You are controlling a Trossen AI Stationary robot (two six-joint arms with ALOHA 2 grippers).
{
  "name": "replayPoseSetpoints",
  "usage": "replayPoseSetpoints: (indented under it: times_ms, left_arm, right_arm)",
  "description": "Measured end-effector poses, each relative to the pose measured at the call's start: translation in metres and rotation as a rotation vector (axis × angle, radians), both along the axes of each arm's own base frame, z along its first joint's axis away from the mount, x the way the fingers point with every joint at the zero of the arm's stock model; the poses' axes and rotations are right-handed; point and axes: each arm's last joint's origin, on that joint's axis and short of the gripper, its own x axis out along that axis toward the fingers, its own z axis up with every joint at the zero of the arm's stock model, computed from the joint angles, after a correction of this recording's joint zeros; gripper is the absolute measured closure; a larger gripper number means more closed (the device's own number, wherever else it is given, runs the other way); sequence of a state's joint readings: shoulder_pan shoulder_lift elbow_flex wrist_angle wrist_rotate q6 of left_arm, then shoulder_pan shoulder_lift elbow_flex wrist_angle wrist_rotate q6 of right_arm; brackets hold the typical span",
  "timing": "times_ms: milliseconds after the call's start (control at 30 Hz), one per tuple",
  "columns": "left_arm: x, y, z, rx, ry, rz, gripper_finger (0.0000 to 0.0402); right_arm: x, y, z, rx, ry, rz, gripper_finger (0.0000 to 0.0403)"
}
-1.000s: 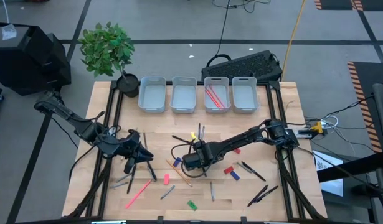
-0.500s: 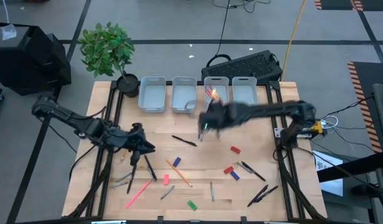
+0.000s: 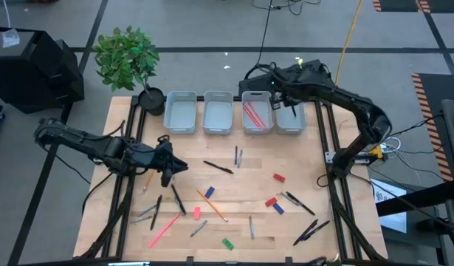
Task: Sort crayons/erasers/pens/pencils in bins
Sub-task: Put the black pen into the top right gray bin
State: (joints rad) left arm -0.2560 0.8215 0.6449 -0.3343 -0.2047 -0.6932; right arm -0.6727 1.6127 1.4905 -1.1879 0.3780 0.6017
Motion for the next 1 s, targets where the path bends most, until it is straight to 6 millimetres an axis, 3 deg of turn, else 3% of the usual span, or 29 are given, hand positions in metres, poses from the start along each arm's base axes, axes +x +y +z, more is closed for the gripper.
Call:
replayPoseSetpoints:
  times_ms: [133, 333, 567, 800, 1000]
  left_arm:
    - [0.006, 0.009, 0.008, 0.016, -0.086, 0.047, 0.0321]
    - [0.010, 0.021, 0.012, 0.036, -0.138, 0.102, 0.0321]
    - [0.012, 0.028, 0.015, 0.036, -0.169, 0.123, 0.0321]
    - [0.013, 0.030, 0.018, 0.054, -0.203, 0.126, 0.0321]
    - [0.013, 0.029, 0.020, 0.065, -0.222, 0.105, 0.0321]
  right_arm:
    - [-0.014, -0.012, -0.035, 0.088, -0.027, -0.010, 0.0372]
    - [-0.031, -0.011, -0.085, 0.176, -0.043, -0.025, 0.0371]
    - [-0.038, -0.005, -0.118, 0.171, -0.086, -0.022, 0.0362]
    - [-0.034, -0.009, -0.119, 0.113, -0.131, 0.029, 0.0322]
    - [-0.031, 0.005, -0.088, 0.037, -0.213, 0.068, 0.0287]
